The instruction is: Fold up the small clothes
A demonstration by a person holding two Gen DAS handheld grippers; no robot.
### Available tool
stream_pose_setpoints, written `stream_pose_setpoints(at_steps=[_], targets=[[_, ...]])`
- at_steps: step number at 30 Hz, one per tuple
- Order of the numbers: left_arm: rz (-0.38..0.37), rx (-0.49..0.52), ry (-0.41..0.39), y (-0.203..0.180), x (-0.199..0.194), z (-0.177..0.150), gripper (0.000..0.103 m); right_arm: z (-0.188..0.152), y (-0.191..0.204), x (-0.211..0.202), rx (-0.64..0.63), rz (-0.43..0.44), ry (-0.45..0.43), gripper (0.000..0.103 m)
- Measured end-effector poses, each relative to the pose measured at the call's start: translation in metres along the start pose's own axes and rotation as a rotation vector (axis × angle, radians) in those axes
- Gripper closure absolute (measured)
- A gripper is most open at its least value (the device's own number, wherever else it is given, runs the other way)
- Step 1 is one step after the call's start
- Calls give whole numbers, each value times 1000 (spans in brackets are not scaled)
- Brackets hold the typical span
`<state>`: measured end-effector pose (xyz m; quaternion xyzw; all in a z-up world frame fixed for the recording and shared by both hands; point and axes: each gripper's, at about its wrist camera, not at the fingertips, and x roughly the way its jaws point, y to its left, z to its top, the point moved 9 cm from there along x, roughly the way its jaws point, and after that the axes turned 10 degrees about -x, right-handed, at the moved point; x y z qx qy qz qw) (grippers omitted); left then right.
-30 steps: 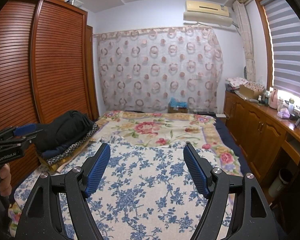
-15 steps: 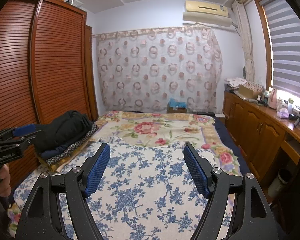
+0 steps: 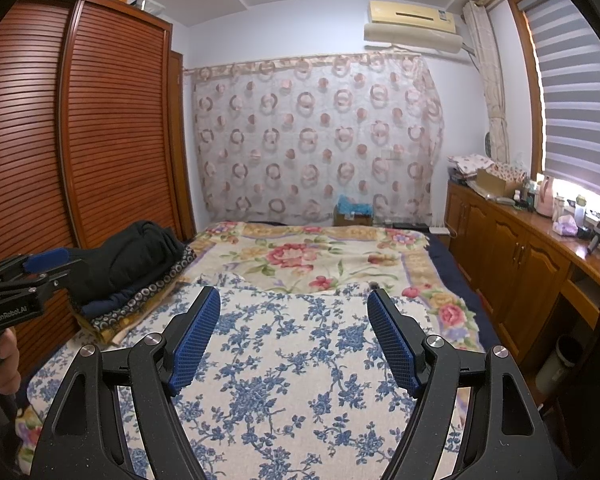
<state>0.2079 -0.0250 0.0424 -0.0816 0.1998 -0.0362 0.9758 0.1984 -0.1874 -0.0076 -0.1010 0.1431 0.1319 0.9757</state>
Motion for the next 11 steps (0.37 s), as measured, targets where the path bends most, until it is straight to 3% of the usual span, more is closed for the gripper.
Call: stream_pose_setpoints(at_steps=[11], targets=[[-1,-3,2,0,0,-1,41,1,-3,0,2,1,1,25]])
